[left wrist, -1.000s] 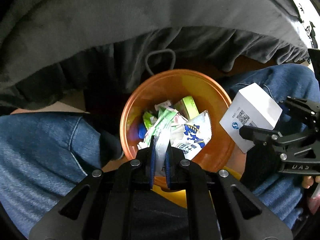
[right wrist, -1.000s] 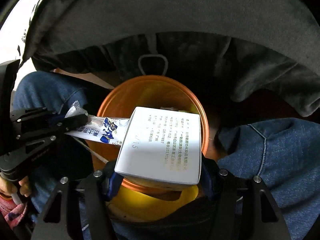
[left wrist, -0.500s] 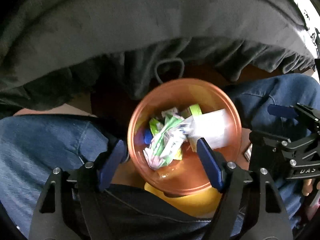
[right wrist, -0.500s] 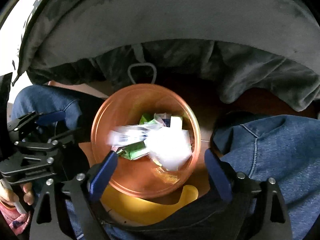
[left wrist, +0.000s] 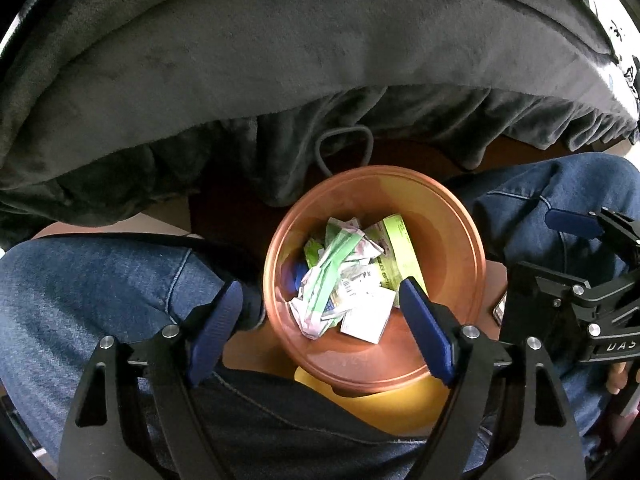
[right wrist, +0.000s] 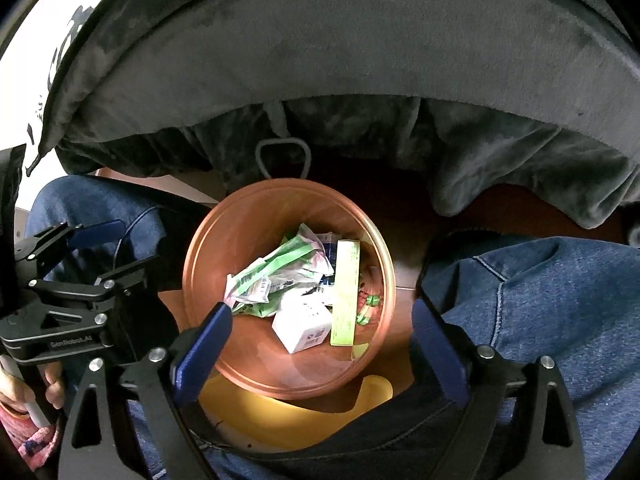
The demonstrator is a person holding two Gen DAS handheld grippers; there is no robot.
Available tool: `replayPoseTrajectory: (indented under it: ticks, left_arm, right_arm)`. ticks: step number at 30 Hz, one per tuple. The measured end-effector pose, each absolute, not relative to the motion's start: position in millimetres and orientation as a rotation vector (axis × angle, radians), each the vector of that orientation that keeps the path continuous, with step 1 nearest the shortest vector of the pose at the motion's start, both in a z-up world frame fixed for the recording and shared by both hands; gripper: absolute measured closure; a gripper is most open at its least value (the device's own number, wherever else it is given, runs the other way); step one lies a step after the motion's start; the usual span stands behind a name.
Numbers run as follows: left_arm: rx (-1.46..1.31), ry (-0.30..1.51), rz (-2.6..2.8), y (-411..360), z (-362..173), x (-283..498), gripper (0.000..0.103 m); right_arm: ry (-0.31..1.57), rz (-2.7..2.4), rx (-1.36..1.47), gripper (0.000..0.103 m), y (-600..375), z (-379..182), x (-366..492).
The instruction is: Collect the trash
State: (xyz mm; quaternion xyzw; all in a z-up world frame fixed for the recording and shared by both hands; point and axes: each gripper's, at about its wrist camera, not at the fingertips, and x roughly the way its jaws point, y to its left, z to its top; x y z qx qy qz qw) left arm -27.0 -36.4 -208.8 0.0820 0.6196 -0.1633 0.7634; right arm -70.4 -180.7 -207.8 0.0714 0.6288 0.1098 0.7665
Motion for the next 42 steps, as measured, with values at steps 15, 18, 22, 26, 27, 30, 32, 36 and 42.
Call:
replayPoseTrajectory:
  ticks: [15,18,22,26,27,30,32,36,42]
  left_arm:
    - [0.09,1.053,-0.298,-21.0,-109.2,-5.4,0.024]
    - [0.077,0.9,-0.255,-16.3,-64.8,0.3,0.018]
    - [0.058,0.709,-0.196,-11.2,-8.3,4.1,0.013]
    - [0.03,0.572,-0.152,-7.3,34.0,3.0,0.011]
    - [0.026,0.539,-0.139,-6.9,43.3,2.0,0.011]
    - [0.014,0.457,-0.114,-5.7,65.2,-0.8,0.01]
    - [-0.002,0.427,-0.116,-2.7,76.9,-2.2,0.01]
    - [-0.018,0.388,-0.114,-2.4,89.1,-2.7,0.01]
    - [-0.026,0.365,-0.12,-2.6,96.6,-6.0,0.01]
  right_arm:
    - [1.032,0.187,0.17,0.013,-204.5,-105.3,-48.3]
    - [0.855,0.155,0.155,0.012,-209.1,-58.2,-43.2]
    - [0.642,0.134,0.147,0.008,-211.4,-2.4,-43.2]
    - [0.518,0.136,0.141,0.006,-210.2,34.2,-43.1]
    - [0.49,0.138,0.14,0.005,-209.6,42.2,-43.3]
    - [0.431,0.138,0.142,0.005,-209.1,62.0,-42.2]
    - [0.398,0.135,0.147,0.005,-213.4,71.9,-40.1]
    - [0.358,0.131,0.148,0.005,-213.4,86.4,-40.5]
    - [0.332,0.129,0.144,0.005,-212.9,93.5,-42.2]
